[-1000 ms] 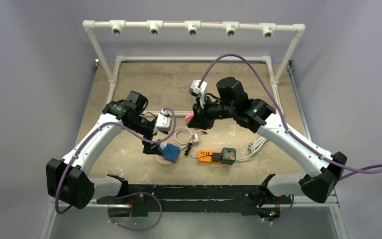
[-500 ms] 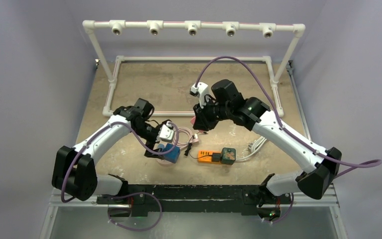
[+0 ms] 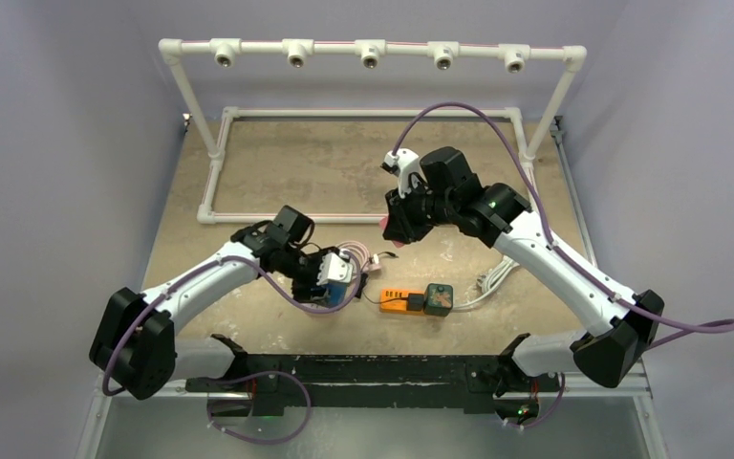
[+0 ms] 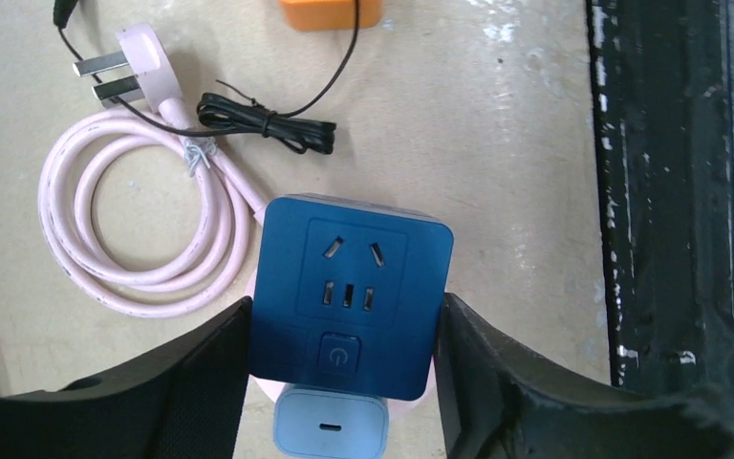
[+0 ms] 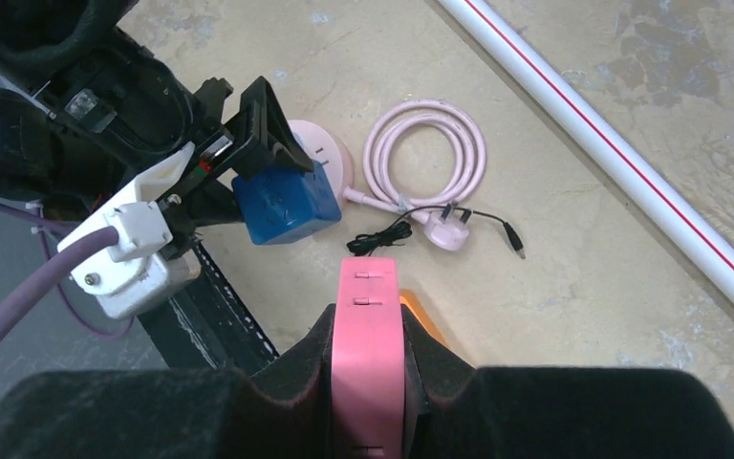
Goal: Insert the plug
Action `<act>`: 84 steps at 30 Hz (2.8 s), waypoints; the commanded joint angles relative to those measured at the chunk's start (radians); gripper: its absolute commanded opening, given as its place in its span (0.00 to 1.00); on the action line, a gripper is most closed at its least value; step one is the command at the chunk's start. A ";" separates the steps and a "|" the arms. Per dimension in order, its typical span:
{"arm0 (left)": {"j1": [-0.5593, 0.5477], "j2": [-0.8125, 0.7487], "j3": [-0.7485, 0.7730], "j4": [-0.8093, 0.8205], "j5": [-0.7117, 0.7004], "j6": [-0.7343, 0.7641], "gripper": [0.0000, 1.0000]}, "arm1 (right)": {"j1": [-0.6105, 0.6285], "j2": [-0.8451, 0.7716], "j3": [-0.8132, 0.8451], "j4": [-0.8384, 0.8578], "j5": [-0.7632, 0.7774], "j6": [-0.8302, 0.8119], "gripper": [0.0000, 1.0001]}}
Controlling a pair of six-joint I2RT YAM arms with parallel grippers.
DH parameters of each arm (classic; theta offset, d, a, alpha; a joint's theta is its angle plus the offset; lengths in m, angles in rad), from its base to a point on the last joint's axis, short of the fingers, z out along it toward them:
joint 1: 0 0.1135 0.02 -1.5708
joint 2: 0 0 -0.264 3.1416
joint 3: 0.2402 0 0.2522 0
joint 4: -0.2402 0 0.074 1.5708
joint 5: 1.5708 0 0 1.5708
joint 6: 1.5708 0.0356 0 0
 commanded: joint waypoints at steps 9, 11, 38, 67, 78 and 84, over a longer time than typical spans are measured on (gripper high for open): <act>-0.123 -0.021 0.001 0.182 -0.261 -0.503 0.03 | -0.014 0.013 0.097 -0.040 0.093 0.029 0.00; -0.150 -0.011 0.018 0.182 -0.252 -0.566 0.00 | -0.014 0.017 0.101 -0.038 0.103 0.027 0.00; -0.218 0.026 -0.041 0.428 -0.353 -1.039 0.52 | -0.014 0.062 0.079 -0.029 0.089 0.013 0.00; 0.236 0.014 0.069 0.245 0.149 -0.709 0.83 | 0.095 0.251 0.128 -0.149 0.011 0.308 0.00; 0.235 0.017 0.034 0.186 0.279 -0.390 0.69 | 0.127 0.330 0.153 -0.161 0.029 0.406 0.00; 0.236 -0.079 -0.080 0.315 0.303 -0.316 0.65 | 0.142 0.341 0.136 -0.131 0.119 0.486 0.00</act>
